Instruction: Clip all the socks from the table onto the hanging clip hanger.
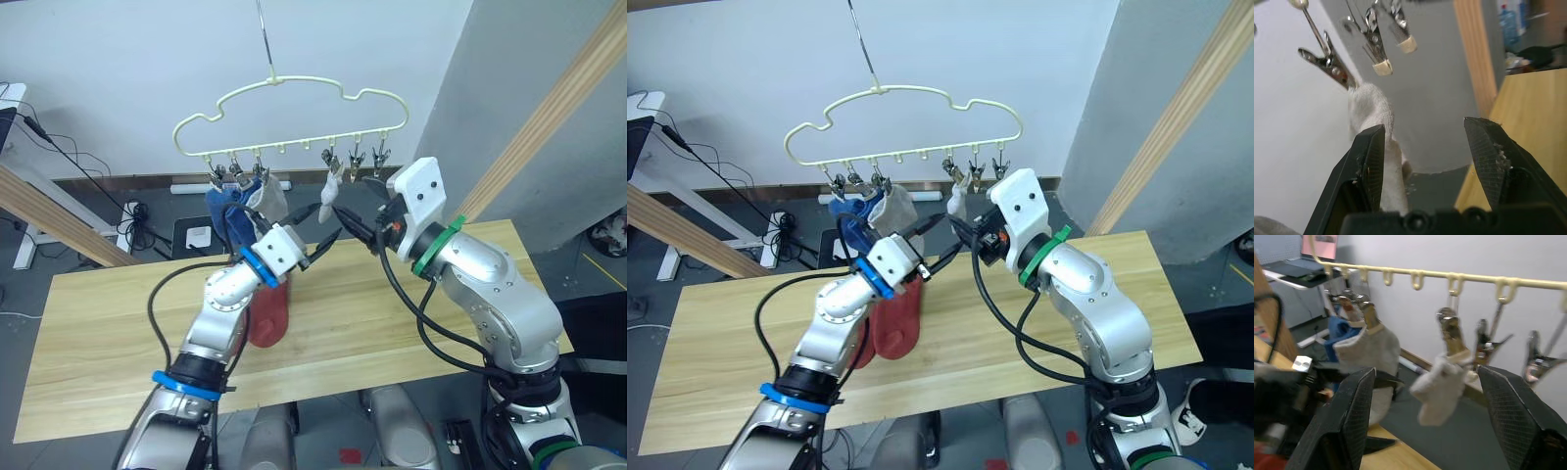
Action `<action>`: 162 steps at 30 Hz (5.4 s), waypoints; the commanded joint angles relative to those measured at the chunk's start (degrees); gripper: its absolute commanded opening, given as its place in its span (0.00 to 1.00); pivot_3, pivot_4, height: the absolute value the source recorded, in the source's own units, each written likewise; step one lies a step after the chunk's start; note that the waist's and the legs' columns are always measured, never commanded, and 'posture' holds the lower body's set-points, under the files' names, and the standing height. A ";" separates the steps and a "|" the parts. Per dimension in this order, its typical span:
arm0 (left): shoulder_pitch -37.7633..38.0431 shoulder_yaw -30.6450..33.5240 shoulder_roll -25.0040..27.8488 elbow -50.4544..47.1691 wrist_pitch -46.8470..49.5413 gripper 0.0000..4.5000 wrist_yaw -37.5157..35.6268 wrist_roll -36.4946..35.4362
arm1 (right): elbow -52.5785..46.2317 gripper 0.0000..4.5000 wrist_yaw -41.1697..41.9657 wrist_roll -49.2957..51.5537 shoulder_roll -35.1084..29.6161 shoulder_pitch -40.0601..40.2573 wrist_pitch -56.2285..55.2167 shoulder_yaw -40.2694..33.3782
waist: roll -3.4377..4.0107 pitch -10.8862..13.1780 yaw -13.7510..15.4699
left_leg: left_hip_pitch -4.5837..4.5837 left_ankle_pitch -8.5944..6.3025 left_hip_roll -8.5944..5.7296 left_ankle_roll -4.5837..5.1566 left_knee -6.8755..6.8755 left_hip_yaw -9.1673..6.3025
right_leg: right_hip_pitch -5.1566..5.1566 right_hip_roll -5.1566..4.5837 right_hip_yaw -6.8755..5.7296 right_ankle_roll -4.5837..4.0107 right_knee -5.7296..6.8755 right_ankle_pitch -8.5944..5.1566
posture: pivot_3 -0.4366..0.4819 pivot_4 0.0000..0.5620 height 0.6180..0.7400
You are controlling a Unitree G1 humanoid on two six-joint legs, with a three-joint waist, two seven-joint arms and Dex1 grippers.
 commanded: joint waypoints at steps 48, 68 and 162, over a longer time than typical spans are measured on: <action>-3.50 6.90 7.41 -15.38 21.53 0.63 -6.87 -9.42 | 23.17 0.34 -7.96 -8.76 10.76 -11.07 -14.41 1.26 | 0.00 0.00 0.23 | 0.01 0.00 -0.01 0.00 -0.02 0.01 | -0.01 0.00 0.03 -0.01 -0.02 0.01 | 0.23 0.53 0.95; -3.00 6.74 6.68 -15.34 21.48 0.63 -7.01 -8.41 | 26.92 0.34 -7.75 -9.52 12.52 -12.98 -17.61 0.93 | 0.00 0.00 0.24 | 0.01 0.01 -0.01 0.00 -0.02 -0.01 | -0.01 0.00 0.02 -0.01 -0.01 0.01 | 0.24 0.53 0.95; 8.20 2.42 -5.76 11.73 28.10 0.18 19.01 9.94 | 26.53 0.02 -7.38 -9.38 13.93 -13.02 -18.36 -0.28 | 0.01 -0.01 0.15 | 0.19 0.01 0.00 0.00 0.04 0.05 | 0.04 -0.02 0.06 -0.06 0.19 0.11 | 0.21 0.55 0.95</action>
